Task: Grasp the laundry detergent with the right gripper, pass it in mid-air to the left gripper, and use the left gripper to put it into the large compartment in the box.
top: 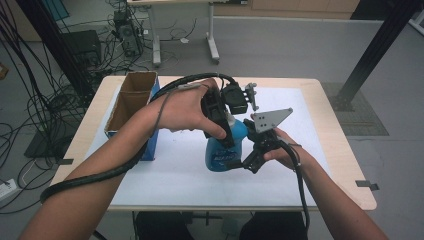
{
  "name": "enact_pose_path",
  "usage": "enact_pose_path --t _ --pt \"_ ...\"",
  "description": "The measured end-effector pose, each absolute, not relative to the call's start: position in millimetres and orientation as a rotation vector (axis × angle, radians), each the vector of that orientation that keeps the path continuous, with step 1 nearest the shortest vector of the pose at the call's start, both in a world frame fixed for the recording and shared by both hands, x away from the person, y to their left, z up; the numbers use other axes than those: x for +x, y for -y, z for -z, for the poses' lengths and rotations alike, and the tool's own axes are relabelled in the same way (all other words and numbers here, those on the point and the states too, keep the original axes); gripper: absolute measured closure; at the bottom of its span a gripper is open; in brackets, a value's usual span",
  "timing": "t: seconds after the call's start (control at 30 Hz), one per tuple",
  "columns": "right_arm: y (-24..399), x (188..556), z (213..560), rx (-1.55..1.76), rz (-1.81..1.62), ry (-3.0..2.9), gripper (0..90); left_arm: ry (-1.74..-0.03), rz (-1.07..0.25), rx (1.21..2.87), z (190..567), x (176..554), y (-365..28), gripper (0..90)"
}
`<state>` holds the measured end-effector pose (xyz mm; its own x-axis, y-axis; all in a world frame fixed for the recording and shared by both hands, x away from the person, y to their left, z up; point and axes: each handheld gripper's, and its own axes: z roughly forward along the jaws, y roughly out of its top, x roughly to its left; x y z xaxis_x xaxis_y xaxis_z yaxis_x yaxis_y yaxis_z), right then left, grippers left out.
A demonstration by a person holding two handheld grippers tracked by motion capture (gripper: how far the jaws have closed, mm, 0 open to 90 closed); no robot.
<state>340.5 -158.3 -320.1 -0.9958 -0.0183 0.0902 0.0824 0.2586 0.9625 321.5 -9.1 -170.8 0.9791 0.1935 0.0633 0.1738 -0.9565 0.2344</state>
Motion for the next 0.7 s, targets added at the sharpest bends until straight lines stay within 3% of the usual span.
enact_pose_path --t 0.7 --pt "170.6 346.2 313.8 -0.13 1.593 2.548 3.0 -0.413 -0.158 2.919 173.0 324.7 10.8 37.8"
